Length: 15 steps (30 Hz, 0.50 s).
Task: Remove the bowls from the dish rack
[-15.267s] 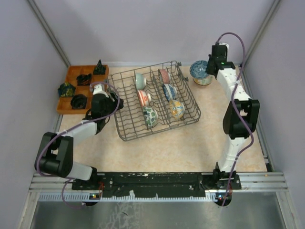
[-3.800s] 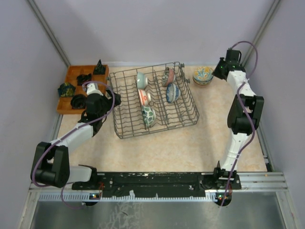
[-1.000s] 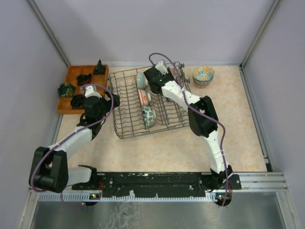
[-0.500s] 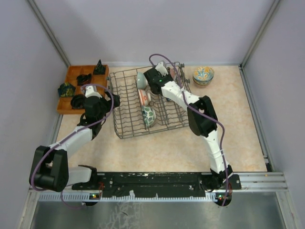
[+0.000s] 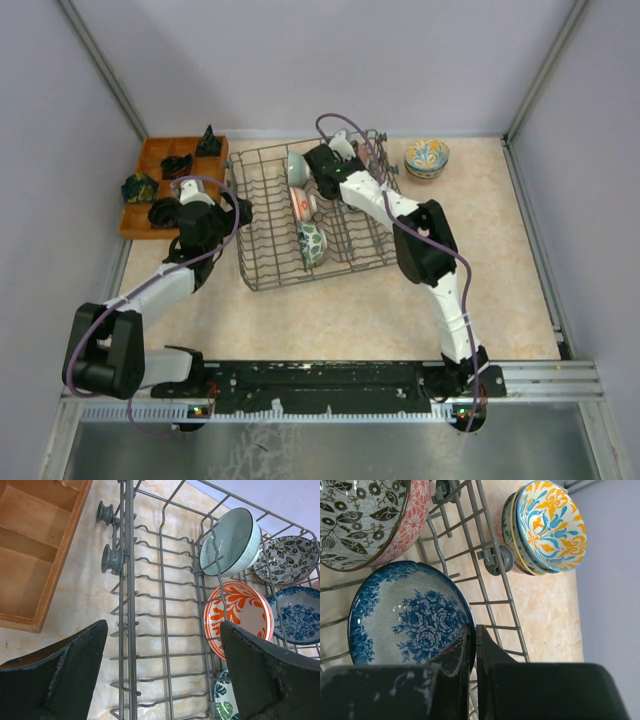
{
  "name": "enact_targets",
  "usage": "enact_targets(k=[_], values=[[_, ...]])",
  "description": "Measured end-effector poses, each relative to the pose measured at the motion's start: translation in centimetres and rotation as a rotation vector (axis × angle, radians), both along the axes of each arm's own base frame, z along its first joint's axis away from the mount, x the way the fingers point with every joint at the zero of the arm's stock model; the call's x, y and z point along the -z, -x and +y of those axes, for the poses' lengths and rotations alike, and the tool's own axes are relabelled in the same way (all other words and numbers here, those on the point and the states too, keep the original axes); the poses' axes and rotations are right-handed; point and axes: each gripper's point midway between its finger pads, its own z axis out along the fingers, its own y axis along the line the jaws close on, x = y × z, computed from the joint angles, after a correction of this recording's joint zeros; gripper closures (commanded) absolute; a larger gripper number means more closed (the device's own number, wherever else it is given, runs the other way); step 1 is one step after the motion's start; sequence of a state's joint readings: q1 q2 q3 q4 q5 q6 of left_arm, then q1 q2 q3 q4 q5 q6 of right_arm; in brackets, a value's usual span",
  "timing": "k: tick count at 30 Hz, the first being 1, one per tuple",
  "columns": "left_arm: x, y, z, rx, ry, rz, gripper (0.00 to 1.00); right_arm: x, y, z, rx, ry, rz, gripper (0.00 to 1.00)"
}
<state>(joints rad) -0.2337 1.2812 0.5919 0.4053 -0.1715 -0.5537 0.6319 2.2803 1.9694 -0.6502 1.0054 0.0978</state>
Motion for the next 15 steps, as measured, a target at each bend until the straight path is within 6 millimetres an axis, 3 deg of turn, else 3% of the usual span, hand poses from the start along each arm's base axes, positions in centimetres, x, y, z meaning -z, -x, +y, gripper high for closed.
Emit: enact_targets(k=[10,15], values=[[0.0,-0.1,0.0,0.0,0.001,-0.002,0.01,-0.7,0.9,0.1,-0.02,0.028,-0.018,1.0],[0.2,-0.1,0.0,0.0,0.0,0.002,0.01,-3.1,1.4,0.1,-0.035,0.024,-0.048,1.0]])
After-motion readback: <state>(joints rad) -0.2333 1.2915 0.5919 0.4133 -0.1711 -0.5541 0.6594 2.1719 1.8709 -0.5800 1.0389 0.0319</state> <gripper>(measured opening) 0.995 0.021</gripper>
